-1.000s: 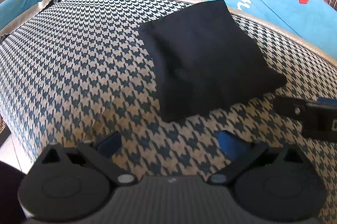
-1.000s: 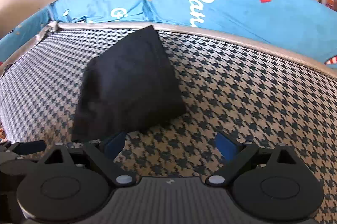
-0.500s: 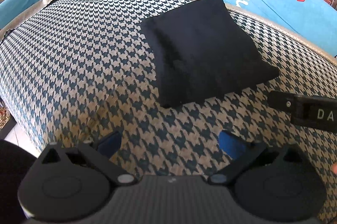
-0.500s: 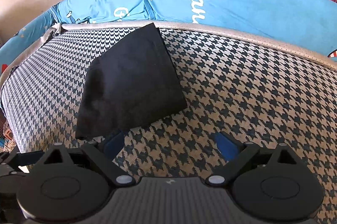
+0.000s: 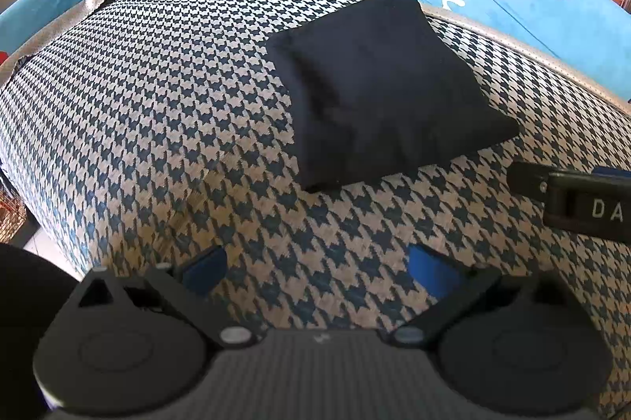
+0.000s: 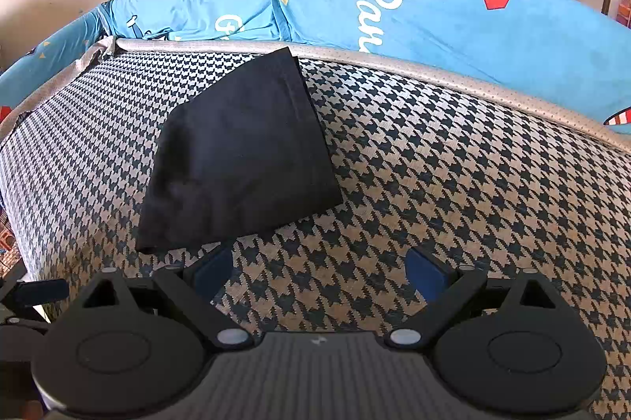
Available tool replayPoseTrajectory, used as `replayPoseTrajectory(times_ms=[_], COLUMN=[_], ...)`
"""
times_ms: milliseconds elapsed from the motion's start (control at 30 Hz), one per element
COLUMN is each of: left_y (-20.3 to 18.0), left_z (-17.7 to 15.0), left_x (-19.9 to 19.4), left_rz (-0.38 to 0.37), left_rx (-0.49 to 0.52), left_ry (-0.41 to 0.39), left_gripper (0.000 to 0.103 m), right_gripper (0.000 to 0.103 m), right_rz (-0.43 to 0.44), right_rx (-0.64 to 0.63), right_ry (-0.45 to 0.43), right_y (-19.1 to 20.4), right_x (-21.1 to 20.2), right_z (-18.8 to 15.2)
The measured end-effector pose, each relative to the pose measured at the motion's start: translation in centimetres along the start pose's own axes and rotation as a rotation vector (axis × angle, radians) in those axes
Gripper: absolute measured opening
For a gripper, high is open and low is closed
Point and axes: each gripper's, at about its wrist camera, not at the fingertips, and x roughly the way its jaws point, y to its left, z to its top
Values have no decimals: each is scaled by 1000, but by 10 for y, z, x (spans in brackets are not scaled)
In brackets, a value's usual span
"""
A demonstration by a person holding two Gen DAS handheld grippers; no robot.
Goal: Fold clothes
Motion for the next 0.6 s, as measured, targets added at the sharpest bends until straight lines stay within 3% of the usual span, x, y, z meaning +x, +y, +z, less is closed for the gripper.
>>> replayPoseTrajectory(times_ms=[600], left_y=[-6], left_z=[-3], left_x=[-10], left_rz=[21], left_rx=[-5], left_ry=[-13], left_gripper=[103], right_gripper=[95], right_rz=[-15], right_rx=[-36], right_ry=[-17], right_y=[0], right_x=[-12], right_z=[-6])
